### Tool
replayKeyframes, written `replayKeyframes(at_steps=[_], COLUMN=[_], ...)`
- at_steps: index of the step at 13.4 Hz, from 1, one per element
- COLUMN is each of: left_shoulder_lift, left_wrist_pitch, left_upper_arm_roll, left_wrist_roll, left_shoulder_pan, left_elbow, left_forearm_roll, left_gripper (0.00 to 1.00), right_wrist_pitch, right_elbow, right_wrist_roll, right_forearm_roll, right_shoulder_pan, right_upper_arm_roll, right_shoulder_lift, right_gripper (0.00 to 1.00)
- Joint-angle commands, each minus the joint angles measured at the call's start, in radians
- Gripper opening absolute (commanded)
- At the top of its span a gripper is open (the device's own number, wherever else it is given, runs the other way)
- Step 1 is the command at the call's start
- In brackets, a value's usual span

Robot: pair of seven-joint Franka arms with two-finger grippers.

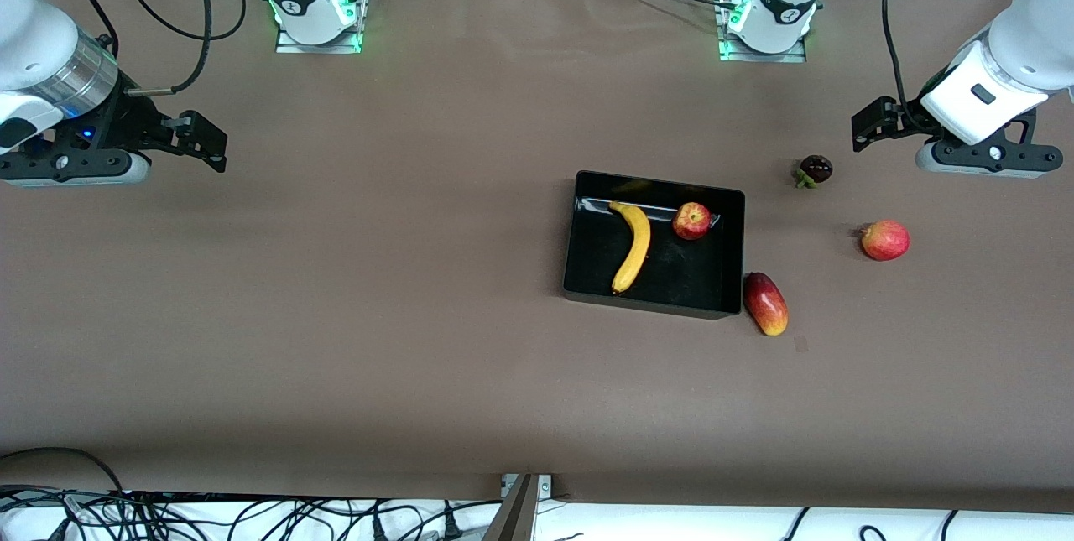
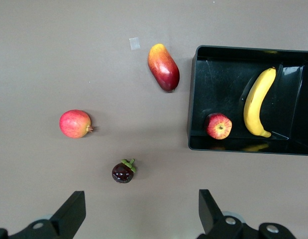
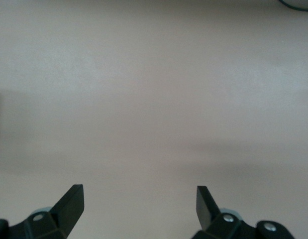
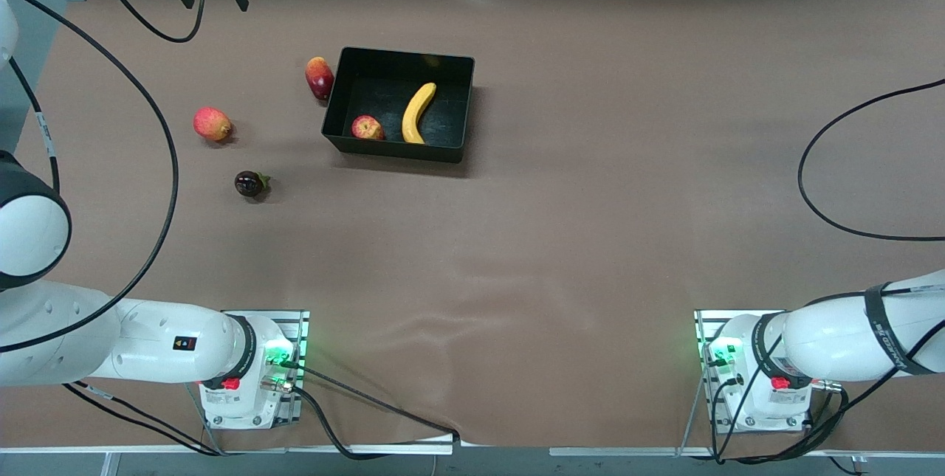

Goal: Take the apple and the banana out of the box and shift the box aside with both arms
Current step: 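Reach the left gripper toward the red apple inside the black tray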

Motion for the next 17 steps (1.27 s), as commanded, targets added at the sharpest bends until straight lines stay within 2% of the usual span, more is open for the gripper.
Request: replayKeyframes(at_steps=[1, 5, 9, 12, 13, 17], left_shoulder_lift=[0.011, 0.030, 0.080, 0.100, 0.138, 0.263], left_wrist_pitch=[-0.023, -0.048, -0.098, -0.129, -0.129, 0.014], left_upper_arm_roll=[-0.001, -0.006, -0.007, -0.013, -0.021, -0.029], left_wrist_roll=[0.020, 0.013, 0.022, 0.048, 0.049, -0.006], left_shoulder_pan=[-0.004, -0.004, -0.009, -0.047, -0.074, -0.168], left_elbow=[0.029, 0.040, 0.098, 0.095, 0.094, 0.086], left_forearm_roll=[-0.005, -0.008, -0.019, -0.011, -0.008, -0.007], left_gripper=[1.00, 1.00, 1.00, 1.00, 1.00, 1.00], right_wrist_pitch=[-0.002, -0.006, -0.009, -0.009, -0.009, -0.011], right_elbow=[0.008, 0.008, 0.008, 0.008, 0.008, 0.008], right_wrist_roll=[0.002, 0.002, 0.002, 0.002, 0.002, 0.002], right_forearm_roll=[-0.004, -0.004, -0.004, -0.004, -0.004, -0.004], right_shoulder_pan=[-0.005, -0.005, -0.005, -0.005, -0.005, -0.005], right_upper_arm_roll=[0.005, 0.005, 0.005, 0.005, 0.005, 0.005], right_shoulder_lift=[-0.002, -0.002, -0.002, -0.002, -0.002, -0.002], right_gripper=[1.00, 1.00, 1.00, 1.00, 1.00, 1.00])
